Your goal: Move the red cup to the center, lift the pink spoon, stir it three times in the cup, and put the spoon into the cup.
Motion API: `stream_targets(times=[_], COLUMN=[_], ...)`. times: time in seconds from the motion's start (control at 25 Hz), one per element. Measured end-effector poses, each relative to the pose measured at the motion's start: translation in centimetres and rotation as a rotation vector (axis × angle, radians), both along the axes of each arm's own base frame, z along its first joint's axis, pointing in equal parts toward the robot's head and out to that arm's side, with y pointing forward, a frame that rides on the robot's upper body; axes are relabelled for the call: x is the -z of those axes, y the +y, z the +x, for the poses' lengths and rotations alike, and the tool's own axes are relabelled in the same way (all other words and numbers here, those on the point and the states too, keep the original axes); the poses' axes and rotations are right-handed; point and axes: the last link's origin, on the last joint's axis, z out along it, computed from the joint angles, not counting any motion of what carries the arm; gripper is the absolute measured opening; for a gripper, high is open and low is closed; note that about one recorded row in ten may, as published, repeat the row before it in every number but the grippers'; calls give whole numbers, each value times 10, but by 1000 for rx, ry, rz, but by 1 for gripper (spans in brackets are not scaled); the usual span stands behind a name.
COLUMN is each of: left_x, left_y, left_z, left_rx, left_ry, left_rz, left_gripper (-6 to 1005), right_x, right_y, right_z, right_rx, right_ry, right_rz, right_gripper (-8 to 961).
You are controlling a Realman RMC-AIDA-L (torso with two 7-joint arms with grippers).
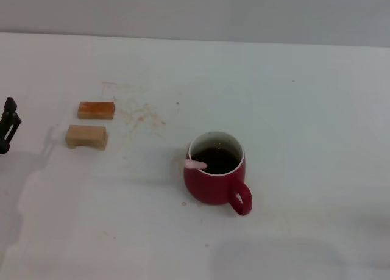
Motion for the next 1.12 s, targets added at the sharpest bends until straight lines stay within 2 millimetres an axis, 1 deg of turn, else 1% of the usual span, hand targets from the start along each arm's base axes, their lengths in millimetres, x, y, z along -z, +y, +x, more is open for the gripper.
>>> stream_targets(times=[0.2, 1.12], left_x=[0, 1], left_y=[2, 2], left_z=[0, -1], left_rx=[-2, -6], left_ry=[-24, -21], left_rz=[-2, -9], left_gripper=[814, 814], right_x=[0, 1], right_y=[1, 4], right_z=[0, -1], right_rx=[-3, -8], right_ry=[0, 1], right_rz=[0, -8], right_gripper=[0, 1])
